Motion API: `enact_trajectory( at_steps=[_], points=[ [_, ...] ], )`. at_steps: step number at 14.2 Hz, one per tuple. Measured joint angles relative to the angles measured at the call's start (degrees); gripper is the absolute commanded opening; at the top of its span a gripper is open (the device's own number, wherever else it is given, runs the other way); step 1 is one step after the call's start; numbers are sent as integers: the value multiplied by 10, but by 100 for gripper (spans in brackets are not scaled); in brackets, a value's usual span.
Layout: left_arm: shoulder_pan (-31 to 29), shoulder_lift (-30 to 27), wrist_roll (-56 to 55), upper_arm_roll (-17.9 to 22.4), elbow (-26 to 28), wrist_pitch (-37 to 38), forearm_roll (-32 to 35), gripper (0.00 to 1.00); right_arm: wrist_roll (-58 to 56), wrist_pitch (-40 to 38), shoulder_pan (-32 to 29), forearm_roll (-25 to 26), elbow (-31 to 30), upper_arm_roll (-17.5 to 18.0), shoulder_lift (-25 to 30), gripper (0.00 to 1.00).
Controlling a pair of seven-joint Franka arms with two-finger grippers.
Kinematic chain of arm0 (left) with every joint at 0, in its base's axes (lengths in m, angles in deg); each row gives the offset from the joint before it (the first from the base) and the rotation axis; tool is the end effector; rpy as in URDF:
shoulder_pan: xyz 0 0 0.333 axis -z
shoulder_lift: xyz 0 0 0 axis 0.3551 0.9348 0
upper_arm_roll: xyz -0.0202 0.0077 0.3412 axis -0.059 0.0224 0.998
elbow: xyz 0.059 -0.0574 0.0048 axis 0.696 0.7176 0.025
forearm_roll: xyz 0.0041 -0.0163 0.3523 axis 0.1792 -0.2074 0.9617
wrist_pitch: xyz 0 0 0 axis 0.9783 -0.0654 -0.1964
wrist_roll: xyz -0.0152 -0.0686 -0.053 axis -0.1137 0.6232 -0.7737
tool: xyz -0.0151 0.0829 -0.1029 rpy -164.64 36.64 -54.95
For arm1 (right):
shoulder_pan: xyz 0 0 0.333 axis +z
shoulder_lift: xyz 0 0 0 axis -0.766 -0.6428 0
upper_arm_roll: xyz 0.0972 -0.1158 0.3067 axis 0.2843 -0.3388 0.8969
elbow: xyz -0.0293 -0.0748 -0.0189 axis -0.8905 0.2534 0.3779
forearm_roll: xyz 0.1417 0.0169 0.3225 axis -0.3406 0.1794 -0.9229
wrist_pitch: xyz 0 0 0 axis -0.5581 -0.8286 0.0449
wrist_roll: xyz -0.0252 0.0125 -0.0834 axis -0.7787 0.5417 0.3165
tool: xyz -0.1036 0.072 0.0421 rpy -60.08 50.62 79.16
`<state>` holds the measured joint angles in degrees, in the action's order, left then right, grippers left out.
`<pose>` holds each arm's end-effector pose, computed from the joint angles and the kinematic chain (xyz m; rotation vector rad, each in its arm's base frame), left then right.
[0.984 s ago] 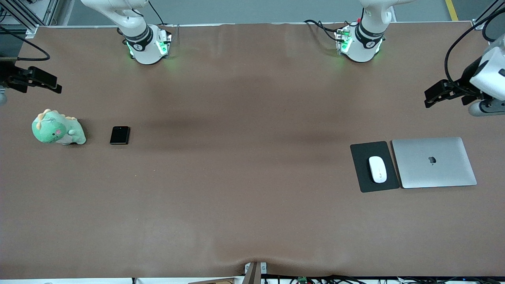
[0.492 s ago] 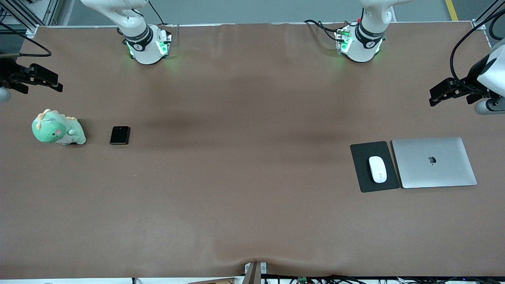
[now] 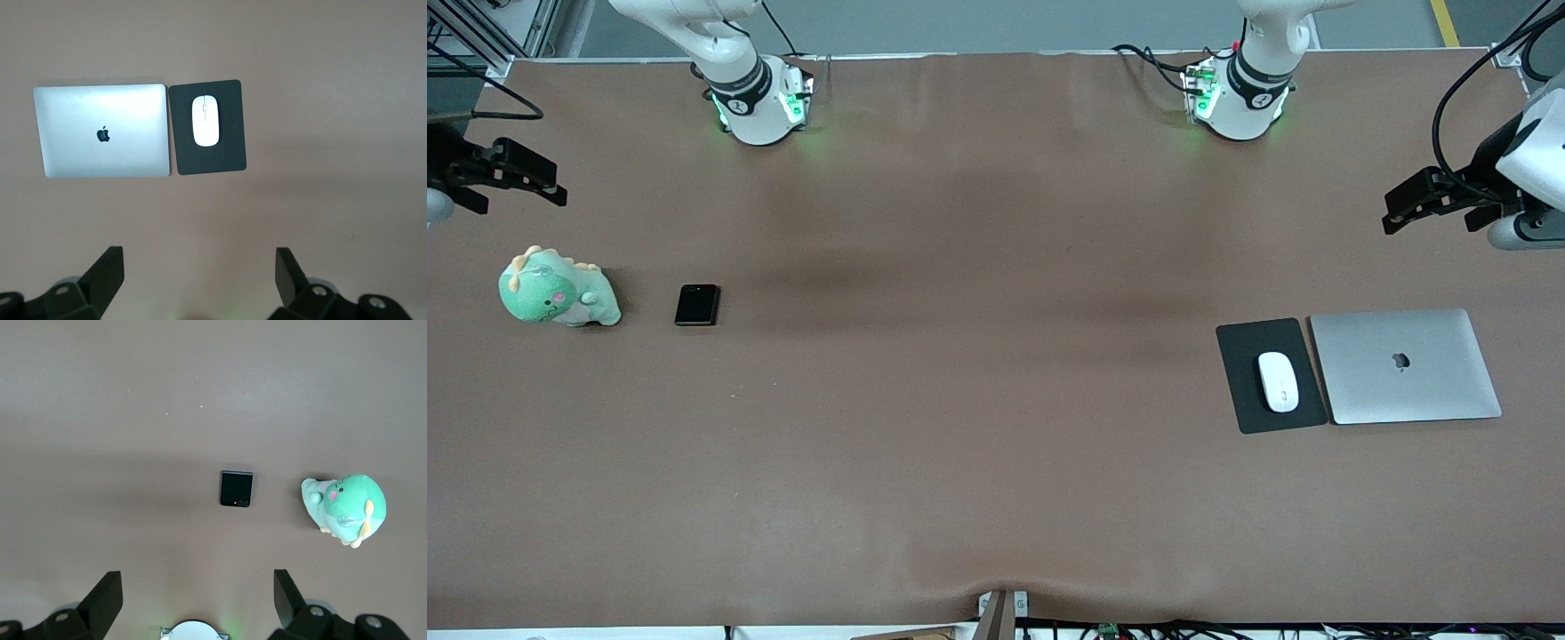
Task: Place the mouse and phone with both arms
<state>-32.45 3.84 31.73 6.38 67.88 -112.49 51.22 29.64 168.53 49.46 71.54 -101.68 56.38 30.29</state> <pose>0.5048 -0.0463 0.6382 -3.1365 -0.0165 0.0383 0.4726 -0.0226 0.6349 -3.1093 -0.1549 0.1400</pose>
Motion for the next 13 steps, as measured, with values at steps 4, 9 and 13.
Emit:
enact_trajectory(
  at_steps=[4,9,13],
  points=[
    [0,0,0,0,-1,0,0,100,-1,0,0,1,-2,0,0,100],
    [0,0,0,0,-15,0,0,100,-2,1,0,1,-2,-2,0,100],
    [0,0,0,0,-15,1,0,100,-2,2,0,2,-2,-3,0,100]
  ],
)
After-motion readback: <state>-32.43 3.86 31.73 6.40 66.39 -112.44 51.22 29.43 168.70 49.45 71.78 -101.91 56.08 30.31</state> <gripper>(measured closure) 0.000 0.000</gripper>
